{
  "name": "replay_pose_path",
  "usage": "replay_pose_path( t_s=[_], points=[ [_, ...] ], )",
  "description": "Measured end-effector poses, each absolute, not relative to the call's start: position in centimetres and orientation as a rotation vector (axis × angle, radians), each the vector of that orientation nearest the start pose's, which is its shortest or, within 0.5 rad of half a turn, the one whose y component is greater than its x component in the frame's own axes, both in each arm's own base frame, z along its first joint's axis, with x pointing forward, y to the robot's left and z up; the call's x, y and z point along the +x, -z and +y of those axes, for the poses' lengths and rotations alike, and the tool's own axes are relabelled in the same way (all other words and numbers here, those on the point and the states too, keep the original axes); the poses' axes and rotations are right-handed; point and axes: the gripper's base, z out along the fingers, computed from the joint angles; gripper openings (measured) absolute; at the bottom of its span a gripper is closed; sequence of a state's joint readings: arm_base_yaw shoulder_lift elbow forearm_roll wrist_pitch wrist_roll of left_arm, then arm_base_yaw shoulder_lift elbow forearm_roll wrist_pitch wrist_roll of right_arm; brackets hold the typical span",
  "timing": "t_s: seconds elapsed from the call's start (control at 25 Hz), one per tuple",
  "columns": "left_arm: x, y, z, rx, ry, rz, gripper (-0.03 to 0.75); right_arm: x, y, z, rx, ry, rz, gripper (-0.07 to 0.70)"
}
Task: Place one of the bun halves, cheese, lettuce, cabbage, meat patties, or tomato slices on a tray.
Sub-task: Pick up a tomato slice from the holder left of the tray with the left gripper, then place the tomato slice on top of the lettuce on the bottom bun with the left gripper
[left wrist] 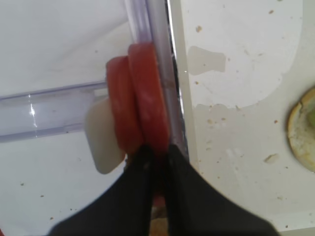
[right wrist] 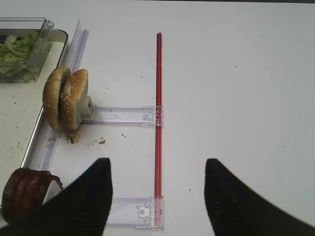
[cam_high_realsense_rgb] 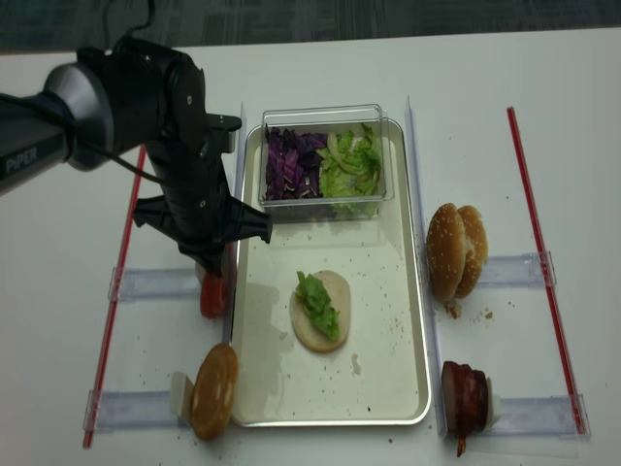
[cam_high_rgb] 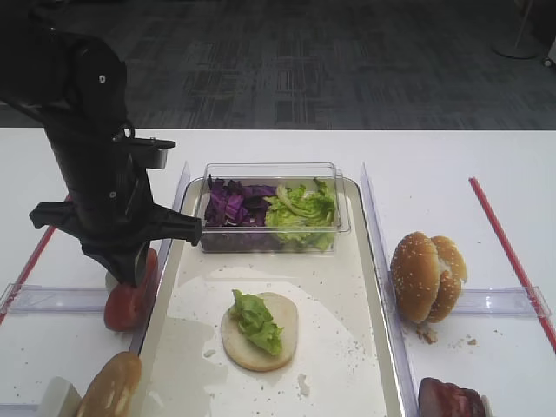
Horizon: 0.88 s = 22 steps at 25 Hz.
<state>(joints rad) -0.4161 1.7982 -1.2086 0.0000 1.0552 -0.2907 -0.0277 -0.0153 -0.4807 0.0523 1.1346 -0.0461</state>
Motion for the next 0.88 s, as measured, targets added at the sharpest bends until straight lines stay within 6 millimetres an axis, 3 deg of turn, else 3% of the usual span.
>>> replay_pose_path(
  t_s=[0.16,0.72,0.88],
  points=[
    [30.3,-20.4,-13.4,0.195,0.015,3.109,0.02,-0.8,-26.6,0.5,-0.02,-0.022,2.121,0.445],
    [29.9,-25.8,-13.2,0.226,0.048,3.061,0.017,-0.8,-26.6,0.5,-0.02,-0.022,2.121,0.445],
    [29.8,-26.7,-13.2,0.31,0.057,3.033,0.017,-0.8,-26.6,0.5,-0.02,-0.022,2.121,0.445]
  ],
)
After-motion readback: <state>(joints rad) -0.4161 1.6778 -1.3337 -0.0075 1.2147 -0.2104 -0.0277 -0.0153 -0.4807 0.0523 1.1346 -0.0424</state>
